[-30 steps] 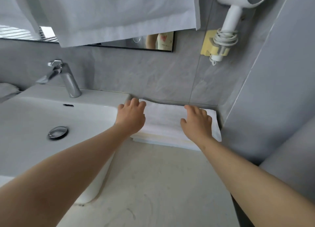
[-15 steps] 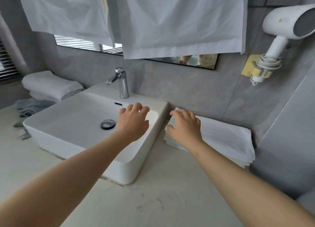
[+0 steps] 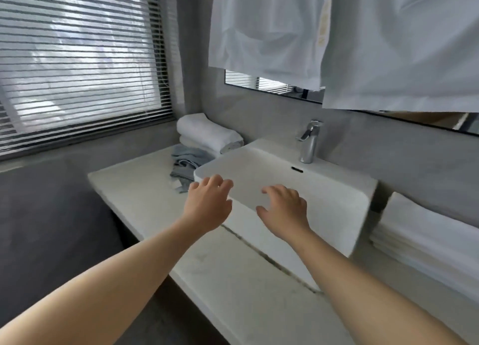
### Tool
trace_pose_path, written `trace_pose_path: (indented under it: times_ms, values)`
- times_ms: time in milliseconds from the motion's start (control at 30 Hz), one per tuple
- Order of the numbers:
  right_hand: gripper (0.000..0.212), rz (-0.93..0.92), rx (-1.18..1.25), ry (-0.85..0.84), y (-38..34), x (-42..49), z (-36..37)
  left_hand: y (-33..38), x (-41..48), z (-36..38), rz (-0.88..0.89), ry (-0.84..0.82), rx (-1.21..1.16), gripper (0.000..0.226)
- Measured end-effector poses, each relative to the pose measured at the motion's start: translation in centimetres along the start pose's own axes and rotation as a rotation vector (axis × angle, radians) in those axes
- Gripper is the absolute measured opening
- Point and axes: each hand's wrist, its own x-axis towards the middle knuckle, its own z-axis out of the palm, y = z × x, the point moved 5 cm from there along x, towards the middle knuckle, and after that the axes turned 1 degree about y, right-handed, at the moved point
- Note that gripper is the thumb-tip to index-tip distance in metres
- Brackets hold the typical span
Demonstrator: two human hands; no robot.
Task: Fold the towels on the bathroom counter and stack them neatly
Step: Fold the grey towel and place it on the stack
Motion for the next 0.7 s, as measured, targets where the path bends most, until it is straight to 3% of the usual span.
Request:
trace_pose_path:
  times_ms: [267,700]
  values:
    - [0.042,-0.066,0.011,-0.09,-11.8,2.9,6.8,-14.2,-2.8,-0.4,-0.101,-0.079,0.035,0.043]
    - [0.044,-0.113,0.01,-0.23,-20.0,12.8,16.4,-27.0,0.4,4.1,-0.209,-0.177,-0.033,0.045]
